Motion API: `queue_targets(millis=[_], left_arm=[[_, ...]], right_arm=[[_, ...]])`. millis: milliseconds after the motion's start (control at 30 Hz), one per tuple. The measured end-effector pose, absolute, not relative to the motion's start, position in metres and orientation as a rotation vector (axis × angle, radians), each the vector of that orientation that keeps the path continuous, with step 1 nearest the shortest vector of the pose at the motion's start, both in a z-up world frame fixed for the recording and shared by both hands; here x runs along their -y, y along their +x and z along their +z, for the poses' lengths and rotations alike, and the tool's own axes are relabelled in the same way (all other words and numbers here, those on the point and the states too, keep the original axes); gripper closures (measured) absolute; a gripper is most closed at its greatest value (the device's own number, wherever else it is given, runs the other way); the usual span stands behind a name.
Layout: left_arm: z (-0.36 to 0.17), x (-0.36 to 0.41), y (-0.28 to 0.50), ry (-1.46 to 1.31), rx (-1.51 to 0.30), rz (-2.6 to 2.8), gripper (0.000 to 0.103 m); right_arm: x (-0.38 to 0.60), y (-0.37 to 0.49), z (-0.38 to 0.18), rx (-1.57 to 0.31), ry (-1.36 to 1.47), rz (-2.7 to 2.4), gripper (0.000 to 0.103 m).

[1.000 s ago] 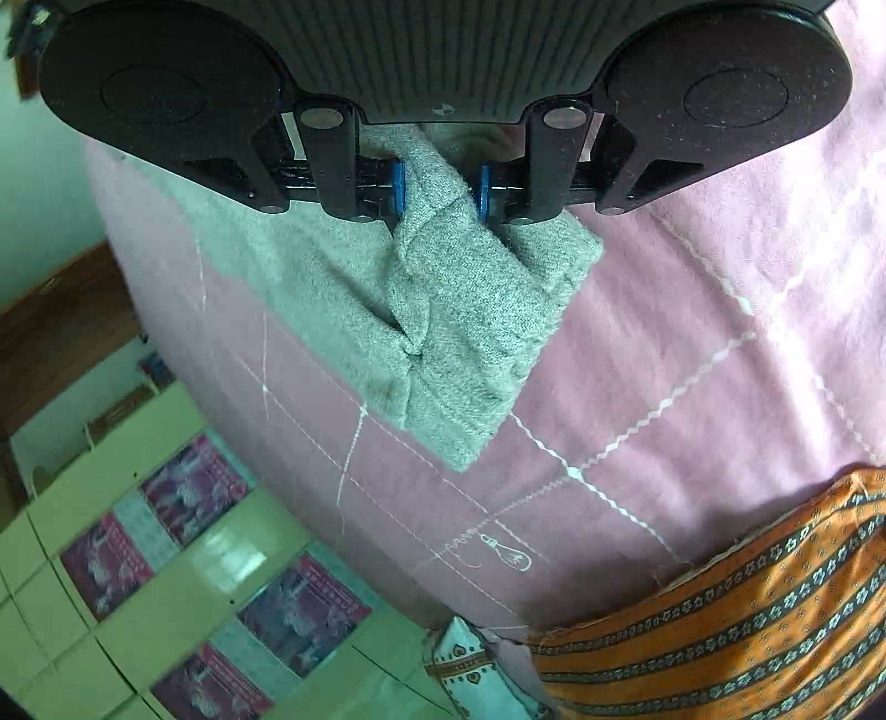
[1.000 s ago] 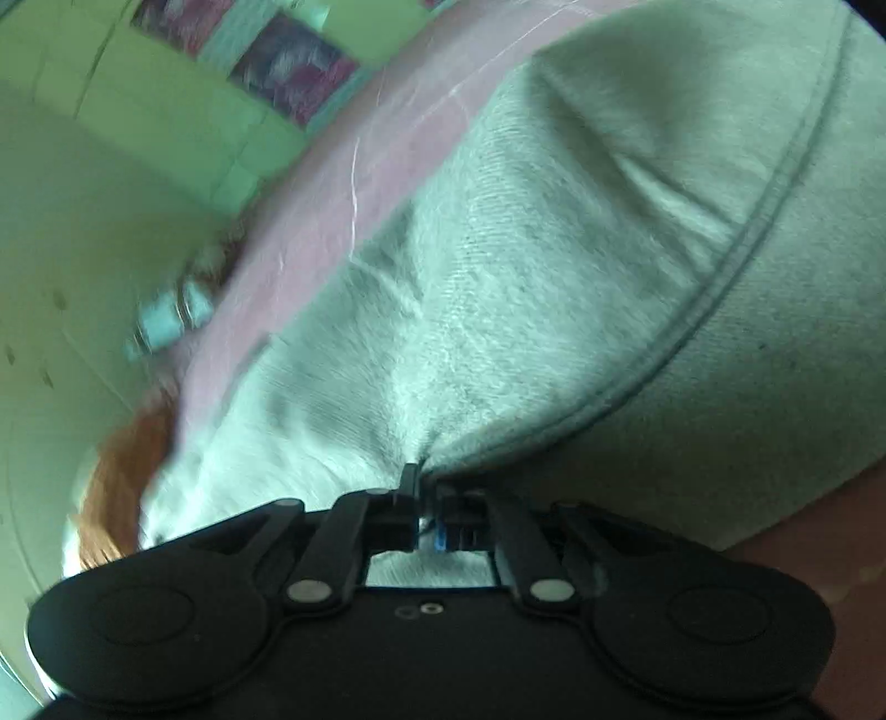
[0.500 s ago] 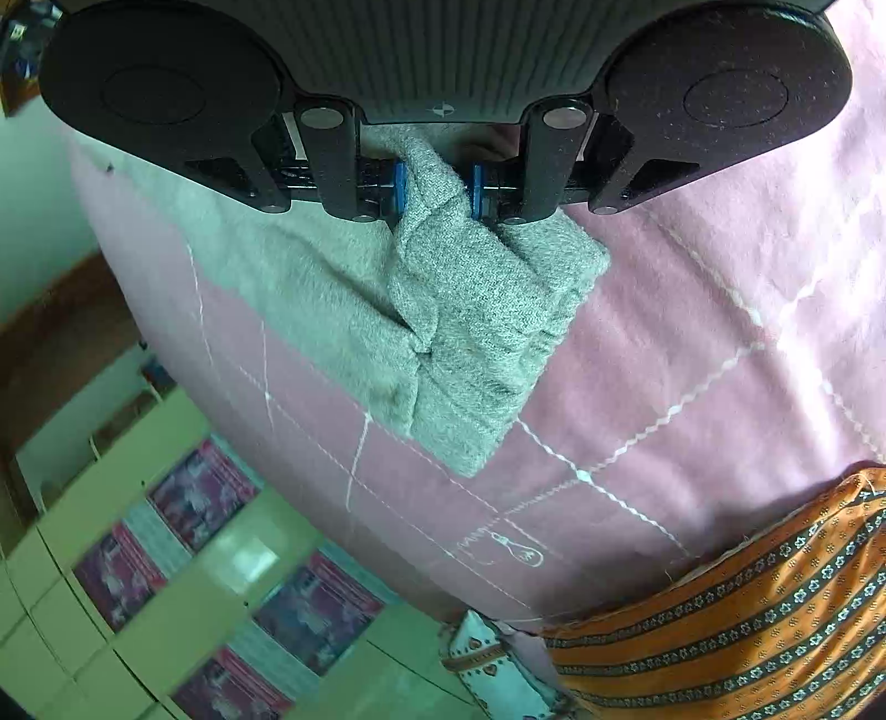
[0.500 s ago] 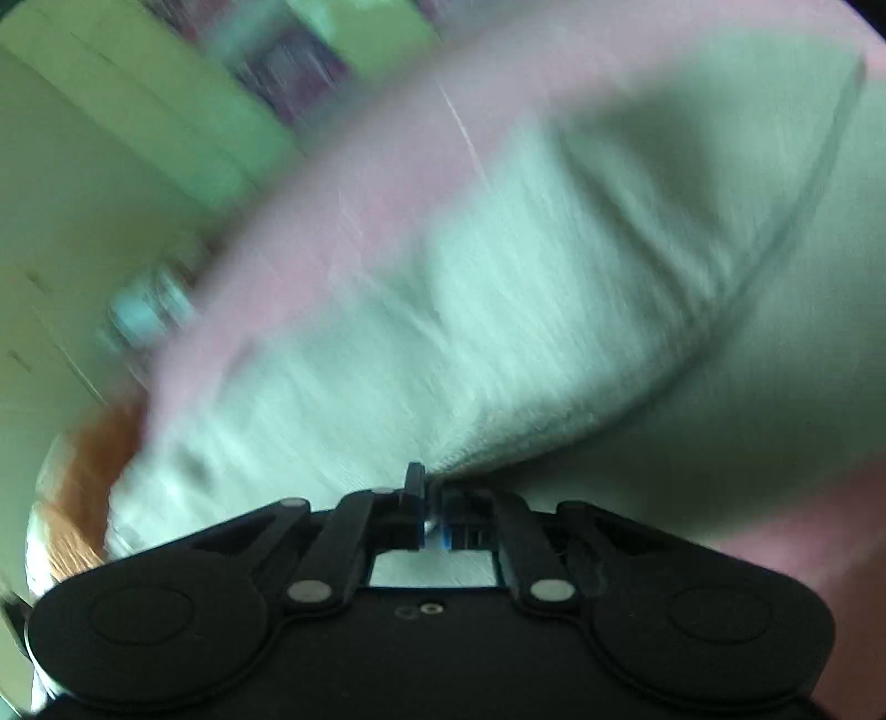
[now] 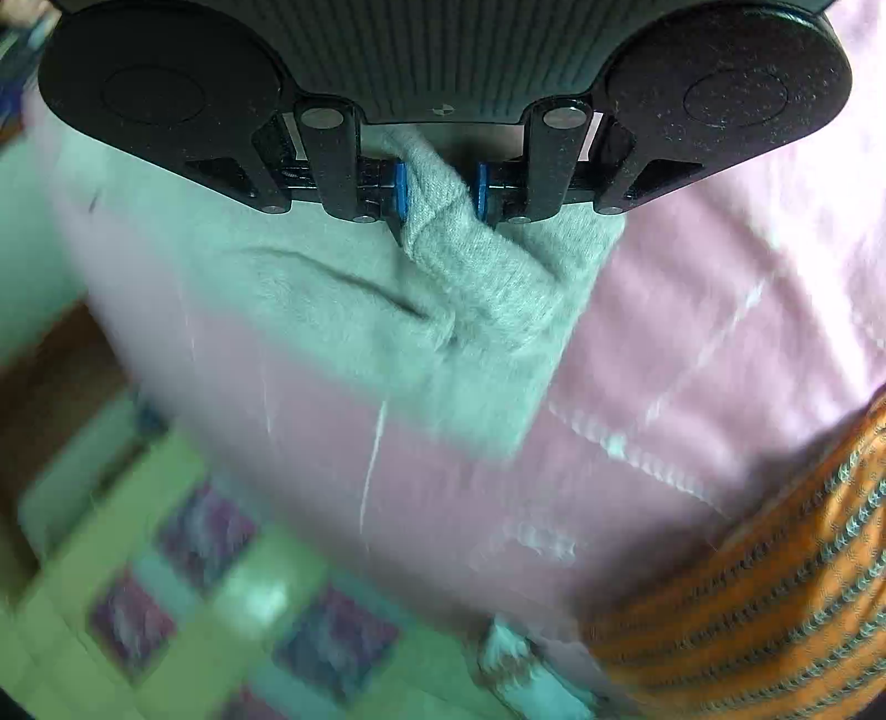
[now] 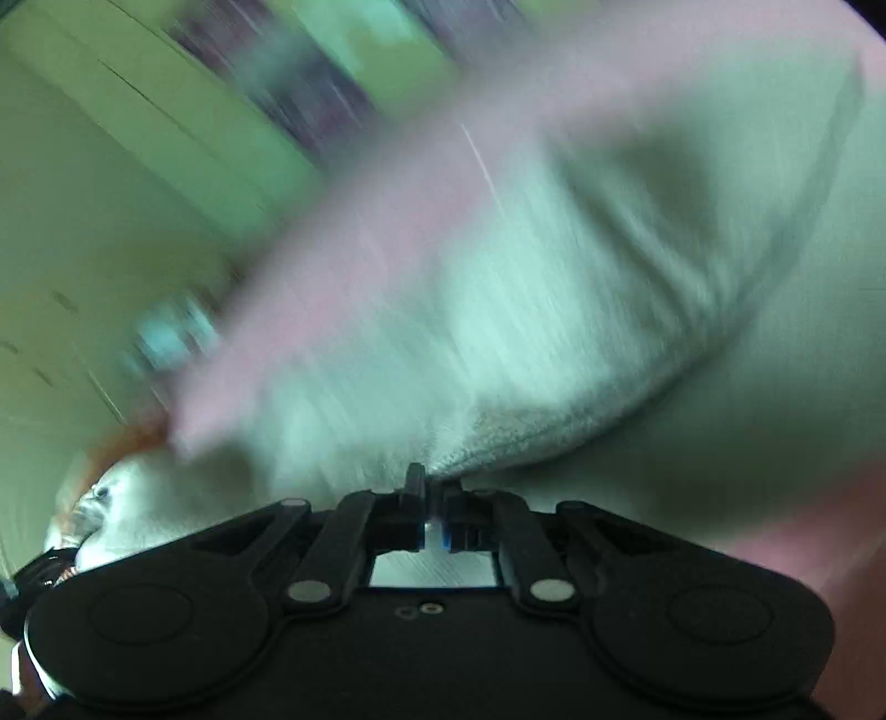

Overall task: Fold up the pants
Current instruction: 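Grasp the pant edges with both grippers and lift one leg over the other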

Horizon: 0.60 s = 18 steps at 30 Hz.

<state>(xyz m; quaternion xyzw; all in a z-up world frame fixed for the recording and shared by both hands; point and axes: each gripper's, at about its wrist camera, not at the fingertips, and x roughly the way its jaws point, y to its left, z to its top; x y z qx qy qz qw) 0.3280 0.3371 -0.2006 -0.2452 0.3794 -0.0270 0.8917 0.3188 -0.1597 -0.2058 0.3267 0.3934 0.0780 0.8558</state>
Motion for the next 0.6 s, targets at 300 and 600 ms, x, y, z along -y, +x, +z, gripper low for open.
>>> queue_targets(millis=[300,600], left_arm=[[-0.198,-0.344,0.314,-0.556,-0.763,-0.068,0.081],[-0.185,-0.33,0.318,-0.502,-0.757,-0.045,0.081]], right_arm=[[0.151,0.319,-0.195,-0.792,0.68,0.165,0.103],[0.145,0.32,-0.182,-0.748,0.652,0.156,0.103]])
